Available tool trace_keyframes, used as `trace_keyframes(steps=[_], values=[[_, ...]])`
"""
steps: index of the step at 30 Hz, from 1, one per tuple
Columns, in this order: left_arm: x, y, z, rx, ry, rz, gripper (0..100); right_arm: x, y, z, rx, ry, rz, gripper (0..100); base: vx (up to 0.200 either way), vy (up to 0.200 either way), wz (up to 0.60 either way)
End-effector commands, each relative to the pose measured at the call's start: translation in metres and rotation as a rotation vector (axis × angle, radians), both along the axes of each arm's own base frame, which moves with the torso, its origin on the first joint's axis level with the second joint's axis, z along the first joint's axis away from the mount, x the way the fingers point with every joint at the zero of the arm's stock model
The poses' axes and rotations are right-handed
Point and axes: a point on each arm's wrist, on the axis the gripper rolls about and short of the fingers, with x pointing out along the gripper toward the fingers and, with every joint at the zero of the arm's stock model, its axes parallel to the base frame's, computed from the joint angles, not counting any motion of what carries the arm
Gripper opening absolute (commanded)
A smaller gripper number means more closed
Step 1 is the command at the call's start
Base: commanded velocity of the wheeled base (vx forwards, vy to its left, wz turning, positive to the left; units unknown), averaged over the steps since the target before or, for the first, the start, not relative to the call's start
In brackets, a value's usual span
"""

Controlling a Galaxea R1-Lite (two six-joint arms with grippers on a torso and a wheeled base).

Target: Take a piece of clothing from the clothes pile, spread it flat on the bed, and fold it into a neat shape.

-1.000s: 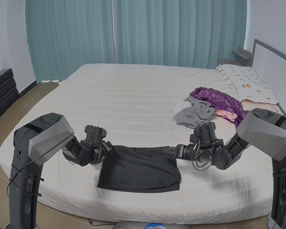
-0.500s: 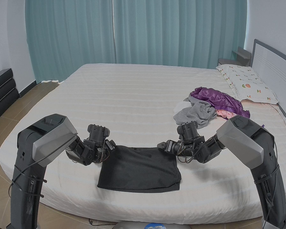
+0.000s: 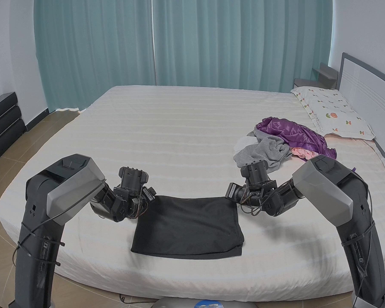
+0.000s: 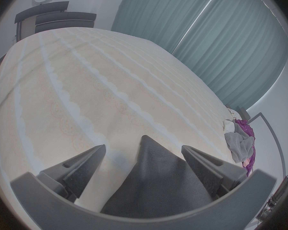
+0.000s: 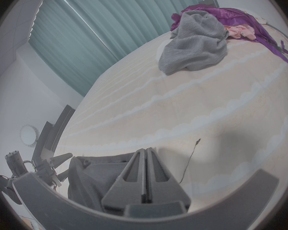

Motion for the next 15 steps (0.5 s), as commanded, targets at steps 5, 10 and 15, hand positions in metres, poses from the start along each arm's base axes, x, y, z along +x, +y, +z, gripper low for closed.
trace_keyframes(steps=[5, 10, 15], values=[[0.007, -0.002, -0.004, 0.003, 0.002, 0.001, 100, 0.005, -0.005, -0.003, 0.0, -0.013, -0.026, 0, 0.0, 0.0, 0.0], [0.012, -0.003, -0.004, 0.006, 0.014, 0.002, 100, 0.008, -0.004, -0.001, 0.011, -0.024, -0.039, 0, 0.0, 0.0, 0.0], [0.014, -0.003, -0.003, 0.005, 0.017, 0.005, 100, 0.01, -0.004, -0.006, 0.0, -0.027, -0.058, 0, 0.0, 0.0, 0.0]])
